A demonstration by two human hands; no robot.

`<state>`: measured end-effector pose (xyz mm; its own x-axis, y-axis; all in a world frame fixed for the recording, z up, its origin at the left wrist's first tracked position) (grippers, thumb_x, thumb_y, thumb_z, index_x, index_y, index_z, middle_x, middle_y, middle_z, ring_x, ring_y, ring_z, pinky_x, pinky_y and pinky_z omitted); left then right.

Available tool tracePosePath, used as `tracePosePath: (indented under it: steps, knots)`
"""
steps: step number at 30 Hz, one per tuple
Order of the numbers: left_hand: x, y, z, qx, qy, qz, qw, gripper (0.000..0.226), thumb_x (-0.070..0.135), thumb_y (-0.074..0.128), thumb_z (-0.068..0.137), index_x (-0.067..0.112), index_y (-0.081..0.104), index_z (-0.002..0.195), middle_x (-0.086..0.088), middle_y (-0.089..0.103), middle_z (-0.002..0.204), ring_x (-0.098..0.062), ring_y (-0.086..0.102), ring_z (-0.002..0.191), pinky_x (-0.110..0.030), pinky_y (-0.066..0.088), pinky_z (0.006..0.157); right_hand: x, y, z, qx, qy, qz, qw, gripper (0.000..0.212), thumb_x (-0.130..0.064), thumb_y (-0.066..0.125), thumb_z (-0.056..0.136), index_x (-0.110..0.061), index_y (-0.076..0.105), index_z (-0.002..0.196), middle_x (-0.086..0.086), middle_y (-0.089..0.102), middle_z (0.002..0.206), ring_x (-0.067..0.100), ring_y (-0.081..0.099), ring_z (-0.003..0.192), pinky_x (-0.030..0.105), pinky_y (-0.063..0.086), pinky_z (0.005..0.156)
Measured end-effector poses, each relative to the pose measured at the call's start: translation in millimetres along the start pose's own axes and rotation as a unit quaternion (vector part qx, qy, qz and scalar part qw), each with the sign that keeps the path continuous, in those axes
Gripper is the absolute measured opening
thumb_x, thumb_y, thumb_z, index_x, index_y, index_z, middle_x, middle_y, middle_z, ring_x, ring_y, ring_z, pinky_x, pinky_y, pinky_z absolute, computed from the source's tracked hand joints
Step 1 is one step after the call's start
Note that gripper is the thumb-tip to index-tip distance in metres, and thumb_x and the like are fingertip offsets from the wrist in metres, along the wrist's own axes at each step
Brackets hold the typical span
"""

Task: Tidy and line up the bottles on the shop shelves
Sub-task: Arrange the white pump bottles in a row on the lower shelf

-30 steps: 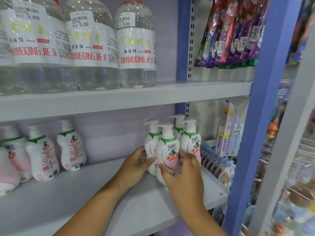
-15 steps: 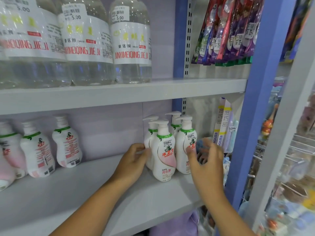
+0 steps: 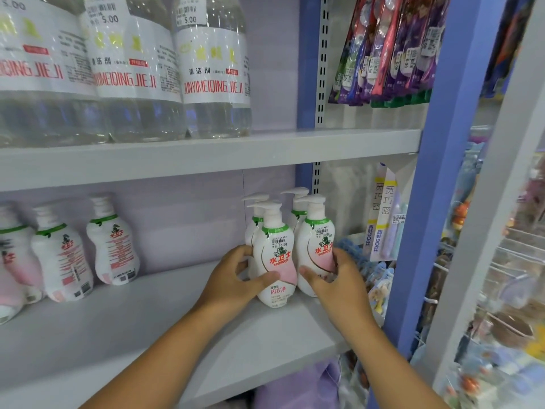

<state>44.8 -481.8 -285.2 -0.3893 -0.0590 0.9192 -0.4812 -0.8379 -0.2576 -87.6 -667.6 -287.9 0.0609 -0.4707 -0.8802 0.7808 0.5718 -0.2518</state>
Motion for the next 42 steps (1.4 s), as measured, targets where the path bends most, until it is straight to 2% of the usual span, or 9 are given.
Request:
tracePosePath:
  steps: [6,12,18,21,23,29,32,37,42]
  knots:
    - [-9,-4,6,0.014,-0.012,-0.005,1.000,0.051,0.029,0.095,0.071,0.026,0.060,0.108,0.034,0.070,0.109,0.022,0.061,0.100,-0.001,0.048,0.074,2,4,-1,-0.012,0.008,0.008,1.000,0.047,-0.032,0.085,0.081,-0.029,0.063,0.123,-0.013,0.070,0.115,0.008,0.066,0.106,0.037,0.057,0.094]
    - [-7,-4,7,0.025,-0.012,-0.038,0.999,0.087,0.049,0.097,0.051,0.045,0.044,0.120,0.020,0.059,0.130,0.009,0.060,0.116,-0.016,0.053,0.089,3,2,-1,-0.020,0.021,0.008,1.000,0.052,-0.033,0.084,0.083,-0.030,0.060,0.129,-0.015,0.068,0.118,0.006,0.066,0.107,0.036,0.056,0.095]
    - [-4,-4,2,0.004,-0.024,-0.039,0.999,0.093,0.048,0.097,0.054,0.044,0.045,0.131,0.014,0.059,0.139,-0.004,0.058,0.129,-0.031,0.051,0.106,-5,-1,-5,-0.045,0.013,0.009,0.999,0.050,-0.026,0.082,0.085,-0.027,0.059,0.130,-0.011,0.067,0.123,0.006,0.064,0.112,0.036,0.055,0.099]
    - [-3,-19,-7,0.034,-0.033,-0.018,0.999,0.089,0.034,0.094,0.072,0.033,0.042,0.144,0.012,0.056,0.142,-0.006,0.055,0.132,-0.019,0.047,0.098,-24,-19,-24,0.077,-0.077,-0.043,0.993,0.056,-0.030,0.081,0.086,-0.019,0.055,0.134,-0.006,0.053,0.128,0.017,0.058,0.117,0.038,0.051,0.101]
    - [-4,-48,-18,0.099,-0.039,-0.021,0.994,0.079,0.032,0.090,0.077,0.030,0.046,0.142,0.010,0.058,0.139,-0.009,0.058,0.128,-0.020,0.047,0.097,-55,-11,-48,0.100,-0.165,0.009,0.981,0.043,-0.038,0.075,0.088,-0.032,0.054,0.125,-0.020,0.052,0.122,0.004,0.058,0.110,0.021,0.048,0.094]
    - [-12,-186,-70,0.348,-0.068,-0.006,0.935,0.043,0.015,0.083,0.087,0.018,0.053,0.118,-0.003,0.063,0.118,-0.019,0.062,0.107,-0.022,0.048,0.084,-108,131,-76,-0.175,-0.087,0.099,0.976,0.036,-0.049,0.073,0.081,-0.047,0.057,0.113,-0.019,0.062,0.115,0.000,0.062,0.101,0.017,0.051,0.084]
    - [-23,-255,-90,0.415,-0.075,0.047,0.906,0.046,0.028,0.084,0.087,0.019,0.056,0.122,0.007,0.061,0.110,-0.015,0.060,0.101,-0.016,0.045,0.077,-112,213,-64,-0.258,-0.017,0.047,0.965,0.048,-0.032,0.078,0.089,-0.025,0.057,0.131,-0.002,0.061,0.133,0.016,0.062,0.113,0.035,0.051,0.100]
    - [-42,-309,-72,0.368,-0.047,0.106,0.923,0.036,0.024,0.080,0.089,0.029,0.055,0.114,0.017,0.062,0.107,-0.016,0.060,0.105,-0.025,0.043,0.086,-136,314,-39,-0.272,0.020,-0.018,0.962,0.060,-0.037,0.078,0.087,-0.011,0.054,0.136,0.005,0.059,0.129,0.022,0.061,0.115,0.031,0.048,0.092]
    - [-65,-324,-37,0.276,-0.086,0.172,0.942,0.050,0.027,0.081,0.084,0.020,0.055,0.126,-0.002,0.063,0.122,-0.021,0.061,0.111,-0.025,0.051,0.091,-154,374,-23,-0.215,0.041,-0.053,0.974,0.055,-0.039,0.080,0.075,-0.008,0.063,0.118,0.010,0.070,0.116,0.027,0.070,0.105,0.041,0.059,0.088]
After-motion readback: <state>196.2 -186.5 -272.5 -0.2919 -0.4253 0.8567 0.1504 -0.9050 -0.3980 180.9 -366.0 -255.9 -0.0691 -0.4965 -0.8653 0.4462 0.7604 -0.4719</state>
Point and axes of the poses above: each hand's wrist, its own z-axis towards the middle knuckle, its own y-axis out of the palm, x = y × z, the point moved 6 cm from there along z, towards the middle knuckle
